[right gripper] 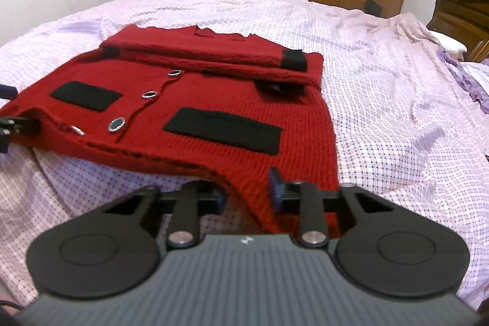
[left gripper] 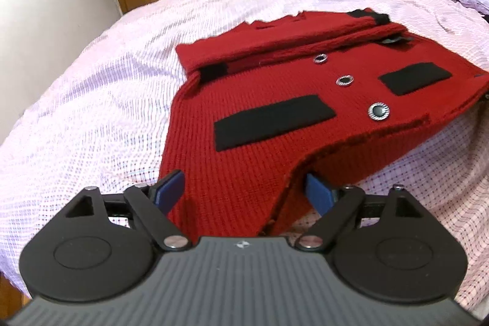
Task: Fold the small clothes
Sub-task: 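Grasp the cardigan hem with both grippers side by side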
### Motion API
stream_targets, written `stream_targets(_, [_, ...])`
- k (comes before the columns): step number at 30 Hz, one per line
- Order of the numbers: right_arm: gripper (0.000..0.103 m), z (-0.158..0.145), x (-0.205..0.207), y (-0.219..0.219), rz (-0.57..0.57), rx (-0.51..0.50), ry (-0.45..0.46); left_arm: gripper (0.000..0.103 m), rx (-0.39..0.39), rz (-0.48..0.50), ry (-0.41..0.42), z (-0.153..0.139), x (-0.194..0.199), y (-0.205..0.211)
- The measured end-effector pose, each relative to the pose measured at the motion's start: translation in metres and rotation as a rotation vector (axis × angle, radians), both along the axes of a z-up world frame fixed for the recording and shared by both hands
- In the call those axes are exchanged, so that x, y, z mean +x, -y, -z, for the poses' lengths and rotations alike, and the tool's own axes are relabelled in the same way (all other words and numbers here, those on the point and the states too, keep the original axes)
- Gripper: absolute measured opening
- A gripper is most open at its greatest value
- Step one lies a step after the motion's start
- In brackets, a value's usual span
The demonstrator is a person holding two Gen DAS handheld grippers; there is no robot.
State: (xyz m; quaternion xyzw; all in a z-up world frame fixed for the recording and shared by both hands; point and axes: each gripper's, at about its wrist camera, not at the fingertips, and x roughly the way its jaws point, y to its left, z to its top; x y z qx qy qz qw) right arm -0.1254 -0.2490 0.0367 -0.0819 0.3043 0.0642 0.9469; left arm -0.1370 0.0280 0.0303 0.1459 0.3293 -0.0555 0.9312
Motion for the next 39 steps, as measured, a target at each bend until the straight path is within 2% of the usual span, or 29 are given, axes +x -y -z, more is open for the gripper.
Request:
stream_targets(3, [0.02, -0.001, -0.005, 0.004, -0.001, 0.02, 0.014, 0.071, 0.013, 0.029, -0.004, -0.007, -0.005, 0.003])
stream_targets(12, [0.021, 0.007, 0.001, 0.004, 0.009, 0.033, -0.026, 0.072, 0.042, 0.056, -0.034, -0.003, -0.008, 0.012])
stream_targets(16, [0.021, 0.009, 0.005, 0.007, 0.027, 0.061, -0.023, 0.072, 0.06, 0.106, -0.086, 0.006, -0.007, 0.02])
stream_targets(20, [0.02, 0.006, 0.006, 0.011, 0.044, 0.098, 0.0, 0.072, 0.126, 0.096, -0.138, 0.024, -0.005, 0.027])
stream_targets(25, [0.02, 0.003, 0.009, 0.011, 0.012, 0.065, 0.003, 0.072, 0.216, 0.058, -0.114, 0.028, -0.006, 0.03])
stream_targets(31, [0.02, 0.01, 0.011, 0.012, -0.035, 0.005, -0.046, 0.065, 0.204, 0.023, -0.09, 0.022, -0.003, 0.021])
stream_targets(34, [0.021, 0.014, 0.012, 0.013, -0.037, -0.004, -0.063, 0.065, 0.234, 0.032, -0.092, 0.028, 0.002, 0.023])
stream_targets(36, [0.021, 0.016, 0.013, 0.012, -0.03, -0.004, -0.066, 0.056, 0.249, 0.041, -0.086, 0.03, 0.002, 0.027])
stream_targets(39, [0.021, 0.019, 0.013, 0.01, -0.021, -0.012, -0.065, 0.04, 0.222, 0.052, -0.091, 0.027, 0.002, 0.027])
